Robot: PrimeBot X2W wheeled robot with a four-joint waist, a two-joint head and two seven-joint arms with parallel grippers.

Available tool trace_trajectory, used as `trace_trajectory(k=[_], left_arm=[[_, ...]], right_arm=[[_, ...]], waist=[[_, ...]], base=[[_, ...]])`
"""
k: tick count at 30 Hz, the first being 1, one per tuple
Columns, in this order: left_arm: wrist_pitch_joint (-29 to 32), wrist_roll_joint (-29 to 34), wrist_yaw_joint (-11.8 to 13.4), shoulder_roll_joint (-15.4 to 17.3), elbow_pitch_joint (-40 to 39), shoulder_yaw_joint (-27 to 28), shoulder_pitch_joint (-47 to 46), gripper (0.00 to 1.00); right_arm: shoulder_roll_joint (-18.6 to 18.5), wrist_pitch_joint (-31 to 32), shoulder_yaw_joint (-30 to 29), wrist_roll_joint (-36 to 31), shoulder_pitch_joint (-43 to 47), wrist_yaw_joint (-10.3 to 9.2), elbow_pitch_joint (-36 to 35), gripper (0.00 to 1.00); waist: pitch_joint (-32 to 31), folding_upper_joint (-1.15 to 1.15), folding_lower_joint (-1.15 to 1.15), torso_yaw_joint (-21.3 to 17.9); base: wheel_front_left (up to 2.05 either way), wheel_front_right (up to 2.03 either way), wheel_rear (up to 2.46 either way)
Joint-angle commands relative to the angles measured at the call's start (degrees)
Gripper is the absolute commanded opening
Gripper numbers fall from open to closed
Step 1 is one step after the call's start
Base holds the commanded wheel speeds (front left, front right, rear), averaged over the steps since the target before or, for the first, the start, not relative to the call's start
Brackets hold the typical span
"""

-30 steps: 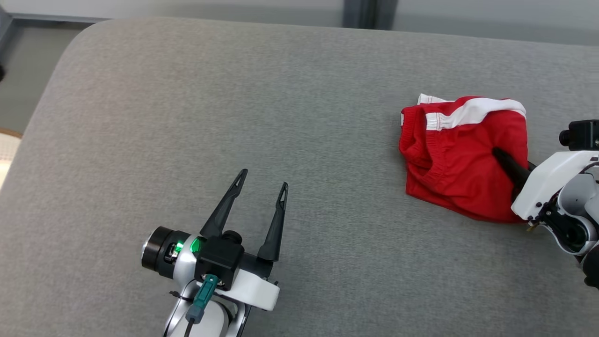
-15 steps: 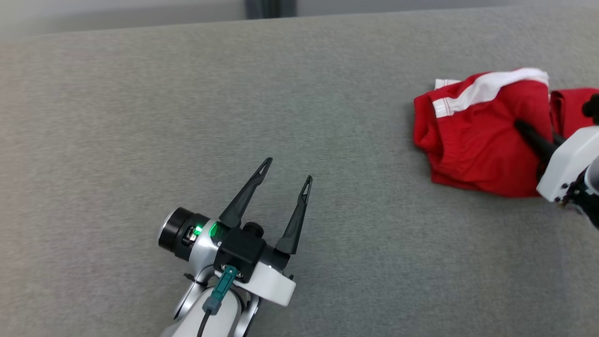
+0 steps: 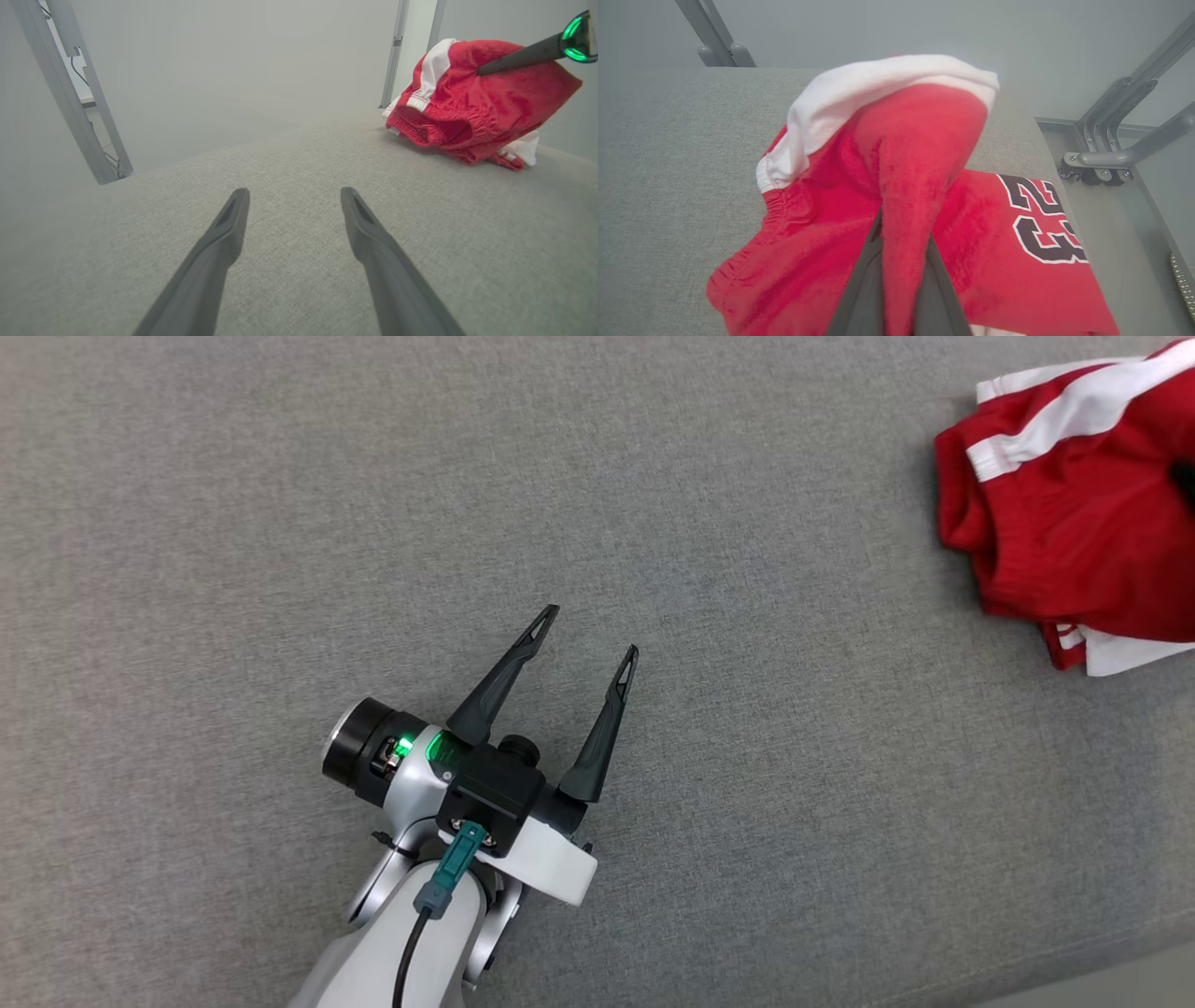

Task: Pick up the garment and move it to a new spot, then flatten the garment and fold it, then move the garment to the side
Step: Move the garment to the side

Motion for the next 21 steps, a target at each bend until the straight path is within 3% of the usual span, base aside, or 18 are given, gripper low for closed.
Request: trace_trajectory(k=[1,8,11,21], left_arm=[[0.0,0.39,-0.39,0.29,0.27,0.12,-1.09,1.0],[0.0,0.31,-0.81,0.3,0.2,-0.21,-2.05,1.0],[0.0,-3.05,-0.16,0.37,-0.36,0.94,-1.85,1.0],[0.0,-3.02,-0.93,0.28,-0.73,1.3,-3.04,1.0]], right_arm=[[-1.93,-0.57,-0.44,0.5,-0.86,-0.03,-0.12,0.0],[-4.79,-0.86,0.44,-3.66,-2.46,-0.03,3.44,0.0],[-5.0,-0.45,1.2,-6.39,-3.23,-0.03,7.34,0.0],[-1.46,-2.42,2.35,-16.95,-6.97,-0.03,23.32,0.0]], waist=[[1.17,0.0,0.0,-0.88],[2.38,0.0,0.0,-0.15],[3.11,0.0,0.0,0.77],[5.48,0.0,0.0,3.48]], base=[[0.0,0.0,0.0],[0.0,0.0,0.0],[0.0,0.0,0.0],[0.0,0.0,0.0]])
